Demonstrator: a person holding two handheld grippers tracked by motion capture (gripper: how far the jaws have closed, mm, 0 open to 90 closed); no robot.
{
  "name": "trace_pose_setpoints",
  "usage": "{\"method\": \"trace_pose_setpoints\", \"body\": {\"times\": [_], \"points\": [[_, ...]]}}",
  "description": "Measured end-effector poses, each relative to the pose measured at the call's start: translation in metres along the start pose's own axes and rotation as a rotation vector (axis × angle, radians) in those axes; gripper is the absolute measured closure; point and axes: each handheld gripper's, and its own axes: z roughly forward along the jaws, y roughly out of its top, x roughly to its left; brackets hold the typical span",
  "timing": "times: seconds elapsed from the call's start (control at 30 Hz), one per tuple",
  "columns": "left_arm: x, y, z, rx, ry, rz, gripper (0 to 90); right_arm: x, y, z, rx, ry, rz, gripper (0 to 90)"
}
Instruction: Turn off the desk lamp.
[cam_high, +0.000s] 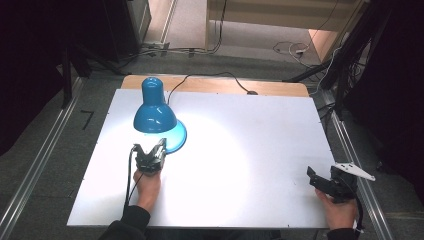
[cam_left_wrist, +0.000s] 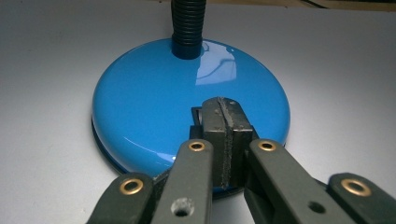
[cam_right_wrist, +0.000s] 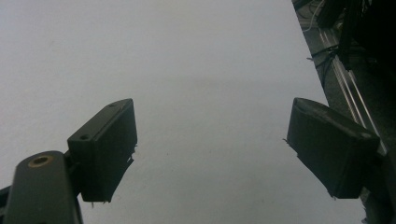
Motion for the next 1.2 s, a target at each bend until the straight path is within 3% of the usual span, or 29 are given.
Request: {"method": "trace_pose_setpoints", "body": {"times": [1.2], "points": [[0.0011, 0.0036, 0.0104, -0.011, 0.026, -0.014, 90.0, 0.0019, 0.0004, -0.0009, 0.003, 0.01, 0.003, 14.5]]}}
